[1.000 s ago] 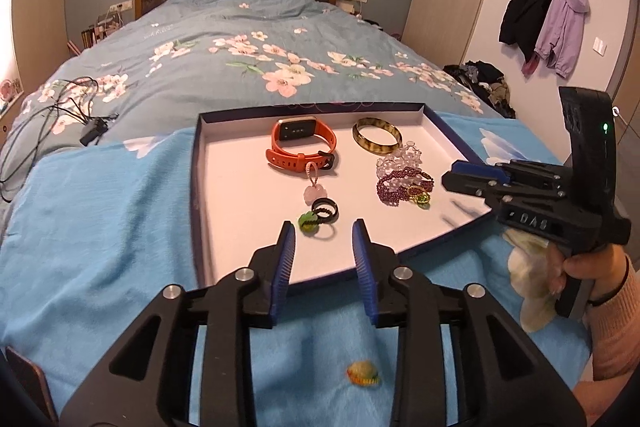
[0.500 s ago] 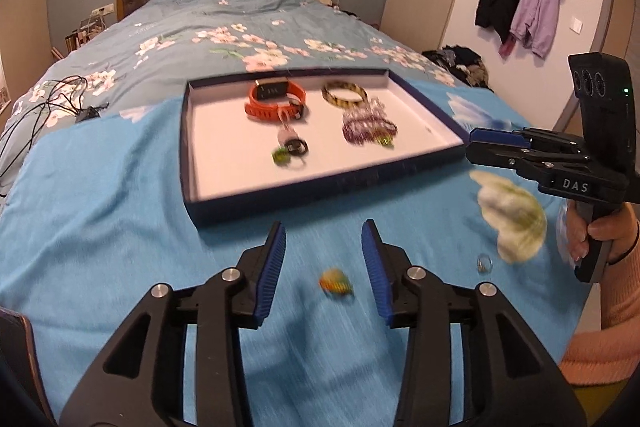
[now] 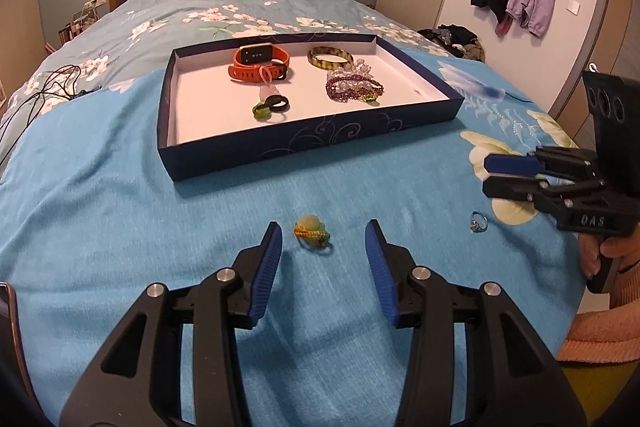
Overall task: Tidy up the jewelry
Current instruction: 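Grasp the yellow-green bead ring with the left tool while the right tool grasps the silver ring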
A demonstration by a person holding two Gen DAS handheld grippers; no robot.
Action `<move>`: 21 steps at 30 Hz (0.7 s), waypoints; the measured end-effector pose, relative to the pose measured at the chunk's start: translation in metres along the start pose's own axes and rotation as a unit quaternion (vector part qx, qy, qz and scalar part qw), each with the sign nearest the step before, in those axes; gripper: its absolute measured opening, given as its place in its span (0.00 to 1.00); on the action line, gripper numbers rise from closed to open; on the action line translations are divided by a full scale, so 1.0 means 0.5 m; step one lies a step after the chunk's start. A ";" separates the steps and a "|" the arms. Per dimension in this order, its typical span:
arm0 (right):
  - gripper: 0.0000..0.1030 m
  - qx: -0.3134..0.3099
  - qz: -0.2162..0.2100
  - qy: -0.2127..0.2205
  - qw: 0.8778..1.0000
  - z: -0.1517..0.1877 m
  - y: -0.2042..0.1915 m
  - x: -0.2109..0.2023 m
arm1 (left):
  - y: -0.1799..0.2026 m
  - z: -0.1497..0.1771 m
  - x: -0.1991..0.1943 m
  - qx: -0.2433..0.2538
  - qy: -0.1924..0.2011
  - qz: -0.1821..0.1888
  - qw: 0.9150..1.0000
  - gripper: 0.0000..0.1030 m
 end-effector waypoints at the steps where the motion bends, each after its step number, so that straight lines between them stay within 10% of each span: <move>1: 0.34 -0.002 0.000 -0.002 1.000 0.003 -0.003 0.000 | -0.001 -0.001 0.001 0.000 -0.001 -0.001 1.000 0.42; 21: 0.18 -0.072 0.031 -0.019 0.997 0.045 -0.071 0.013 | -0.006 -0.003 0.018 -0.013 -0.014 0.000 1.000 0.41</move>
Point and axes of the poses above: each gripper's, at about its wrist camera, not at the fingertips, and x roughly the way its jaws point, y to its right, z to its underside, the point moved 1 cm from there along x, roughly the way its jaws point, and after that the axes turned 6 degrees about x, right-handed, at the moved point
